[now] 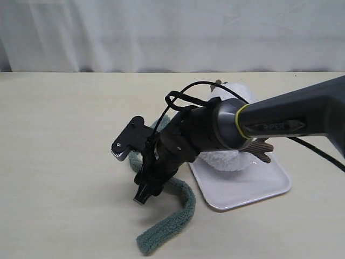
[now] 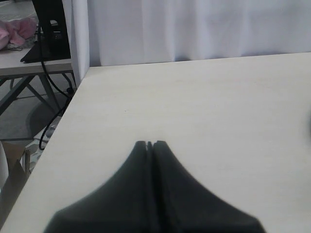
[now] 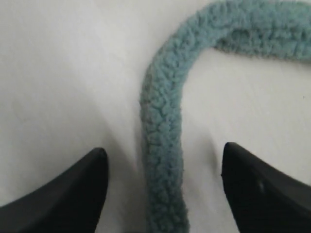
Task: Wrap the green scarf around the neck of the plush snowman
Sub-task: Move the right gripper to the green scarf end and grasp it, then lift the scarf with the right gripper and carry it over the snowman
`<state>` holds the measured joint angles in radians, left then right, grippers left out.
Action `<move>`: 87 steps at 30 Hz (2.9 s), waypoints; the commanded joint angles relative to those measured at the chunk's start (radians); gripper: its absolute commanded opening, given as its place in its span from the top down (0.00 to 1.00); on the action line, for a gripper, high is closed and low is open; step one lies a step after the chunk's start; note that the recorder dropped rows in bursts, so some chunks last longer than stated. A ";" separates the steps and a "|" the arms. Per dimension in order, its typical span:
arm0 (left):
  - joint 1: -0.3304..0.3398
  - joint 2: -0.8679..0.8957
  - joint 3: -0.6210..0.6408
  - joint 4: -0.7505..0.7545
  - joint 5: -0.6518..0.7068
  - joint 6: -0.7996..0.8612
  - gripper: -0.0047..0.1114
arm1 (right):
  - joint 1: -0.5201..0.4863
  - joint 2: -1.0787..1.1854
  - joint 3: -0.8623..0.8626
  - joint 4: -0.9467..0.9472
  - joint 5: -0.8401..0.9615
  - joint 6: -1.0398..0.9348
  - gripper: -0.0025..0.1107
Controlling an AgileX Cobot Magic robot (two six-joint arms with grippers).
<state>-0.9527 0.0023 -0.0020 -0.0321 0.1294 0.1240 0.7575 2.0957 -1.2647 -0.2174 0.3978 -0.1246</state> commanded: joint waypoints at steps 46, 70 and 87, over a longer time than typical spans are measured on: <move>-0.002 -0.002 0.002 -0.013 -0.031 0.000 0.96 | 0.186 -0.459 -0.273 -0.306 0.816 0.277 0.94; -0.002 -0.002 0.002 -0.013 -0.031 0.000 0.96 | 0.088 -0.283 -0.281 -0.674 0.823 0.463 0.94; -0.002 -0.002 0.002 -0.013 -0.031 0.000 0.96 | -0.088 -0.283 -0.105 -0.741 0.823 0.689 0.94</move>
<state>-0.9527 0.0023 -0.0020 -0.0321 0.1294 0.1240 0.6858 1.8138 -1.4015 -0.9482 1.2129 0.5417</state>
